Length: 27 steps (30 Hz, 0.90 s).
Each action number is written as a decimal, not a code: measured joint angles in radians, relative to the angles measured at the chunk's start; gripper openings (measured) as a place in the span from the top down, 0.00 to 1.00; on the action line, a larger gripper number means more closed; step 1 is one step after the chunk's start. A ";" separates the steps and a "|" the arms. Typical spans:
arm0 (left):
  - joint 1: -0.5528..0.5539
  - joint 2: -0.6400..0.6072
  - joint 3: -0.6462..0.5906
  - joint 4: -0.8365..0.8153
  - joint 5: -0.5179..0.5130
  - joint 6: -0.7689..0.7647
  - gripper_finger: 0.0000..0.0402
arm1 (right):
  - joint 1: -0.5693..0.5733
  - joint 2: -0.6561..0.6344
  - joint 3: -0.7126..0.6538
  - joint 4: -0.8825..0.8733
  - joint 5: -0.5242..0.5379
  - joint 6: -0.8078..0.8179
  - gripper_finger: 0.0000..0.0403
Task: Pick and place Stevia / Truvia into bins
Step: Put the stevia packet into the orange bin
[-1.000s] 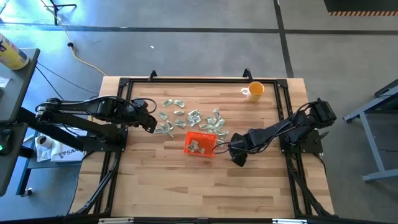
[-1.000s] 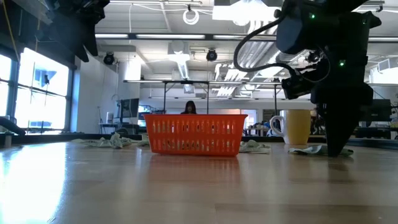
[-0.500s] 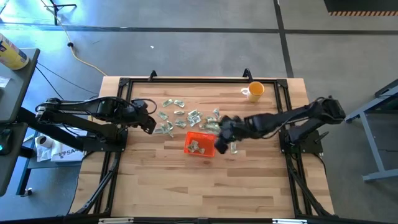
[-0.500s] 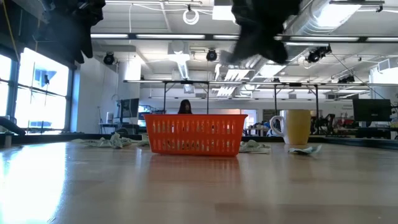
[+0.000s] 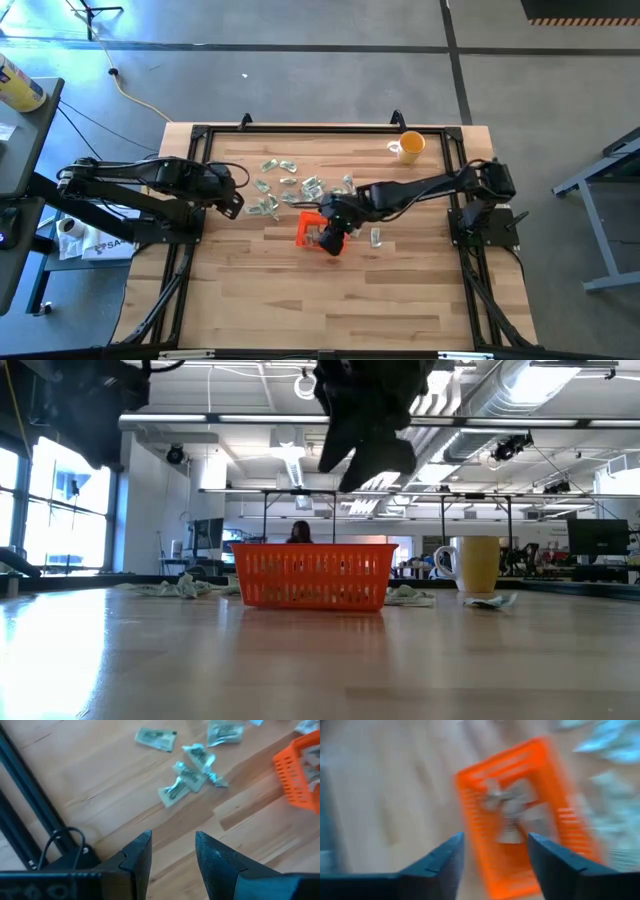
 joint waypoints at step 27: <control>0.228 0.286 -0.391 0.712 0.182 0.660 0.21 | 0.061 -0.058 0.015 -0.365 0.132 -0.025 0.23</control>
